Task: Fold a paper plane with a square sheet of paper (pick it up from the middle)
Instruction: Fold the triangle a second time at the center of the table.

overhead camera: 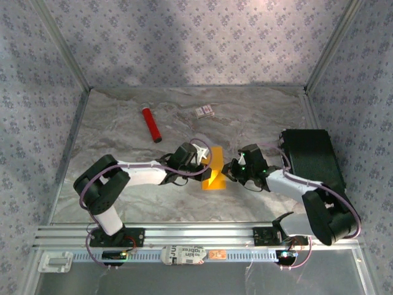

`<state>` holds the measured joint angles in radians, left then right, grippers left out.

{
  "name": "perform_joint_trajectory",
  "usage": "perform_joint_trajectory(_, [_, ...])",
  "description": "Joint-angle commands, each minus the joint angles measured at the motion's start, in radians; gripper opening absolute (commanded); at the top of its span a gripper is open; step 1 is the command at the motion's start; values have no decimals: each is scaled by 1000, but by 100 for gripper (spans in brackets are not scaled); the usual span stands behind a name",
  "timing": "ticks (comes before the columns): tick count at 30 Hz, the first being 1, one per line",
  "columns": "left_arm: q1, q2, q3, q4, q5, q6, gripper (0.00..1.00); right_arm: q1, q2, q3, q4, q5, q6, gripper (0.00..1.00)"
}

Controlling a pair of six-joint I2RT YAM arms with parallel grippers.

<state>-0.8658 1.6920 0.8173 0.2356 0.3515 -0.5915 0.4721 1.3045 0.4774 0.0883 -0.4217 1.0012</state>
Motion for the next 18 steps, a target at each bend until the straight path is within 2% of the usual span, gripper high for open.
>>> perform_joint_trajectory(1, [8, 9, 46, -40, 14, 40, 0, 7, -13, -20, -71, 31, -33, 6])
perform_joint_trajectory(10, [10, 26, 67, -65, 23, 47, 0, 37, 77, 2, -50, 10, -47, 6])
perform_joint_trajectory(18, [10, 39, 77, -79, 36, 45, 0, 45, 164, 101, -294, 103, -159, 4])
